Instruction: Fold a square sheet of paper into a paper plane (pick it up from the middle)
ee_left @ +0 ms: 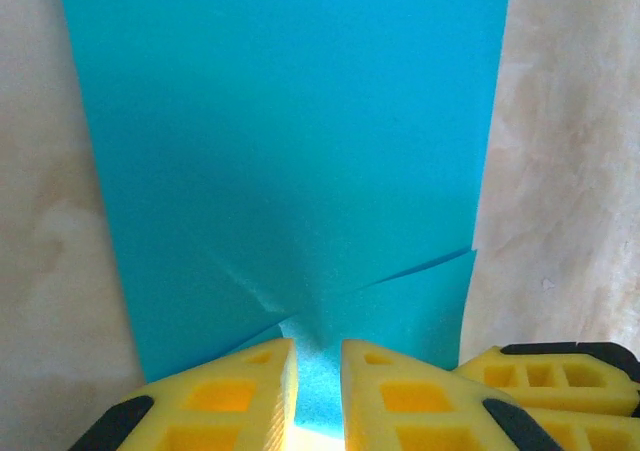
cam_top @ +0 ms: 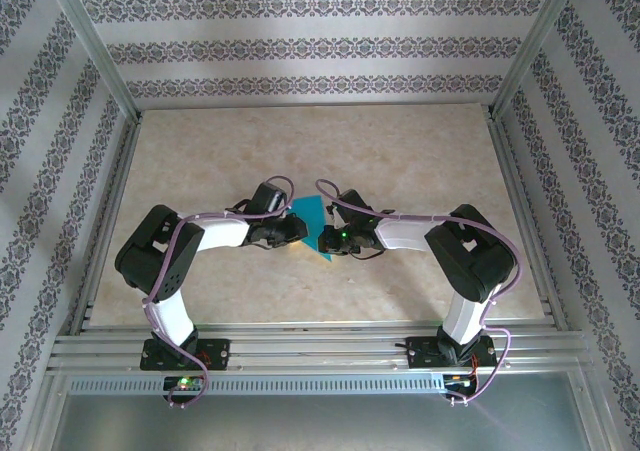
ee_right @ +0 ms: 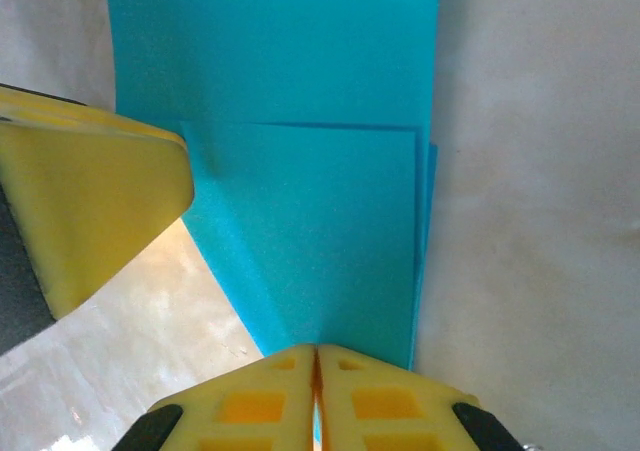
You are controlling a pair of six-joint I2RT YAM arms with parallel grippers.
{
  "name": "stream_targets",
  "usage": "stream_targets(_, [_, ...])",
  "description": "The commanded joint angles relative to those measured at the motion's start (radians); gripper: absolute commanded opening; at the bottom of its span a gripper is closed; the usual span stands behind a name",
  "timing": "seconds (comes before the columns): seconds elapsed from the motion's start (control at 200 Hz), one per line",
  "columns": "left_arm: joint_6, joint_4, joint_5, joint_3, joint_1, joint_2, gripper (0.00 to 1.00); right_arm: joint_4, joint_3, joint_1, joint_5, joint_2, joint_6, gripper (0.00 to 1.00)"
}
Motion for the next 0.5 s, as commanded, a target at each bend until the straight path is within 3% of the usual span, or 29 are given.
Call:
stream_targets(0.0, [0.077,-0.128,-0.089,0.022,0.061,0.021,0.21,-0.137,-0.006,0.008,0.056,0.037,-0.011,0.11])
stream_targets(0.3, [0.163,-0.241,-0.122,0.122,0.123,-0.005,0.22,-0.136,0.006,0.004,0.041,0.020,-0.022,0.12])
stream_targets(0.495, [0.106,-0.208,-0.018,0.063,0.122,-0.128,0.27,-0.088,0.017,0.004,-0.015,-0.007,-0.025,0.14])
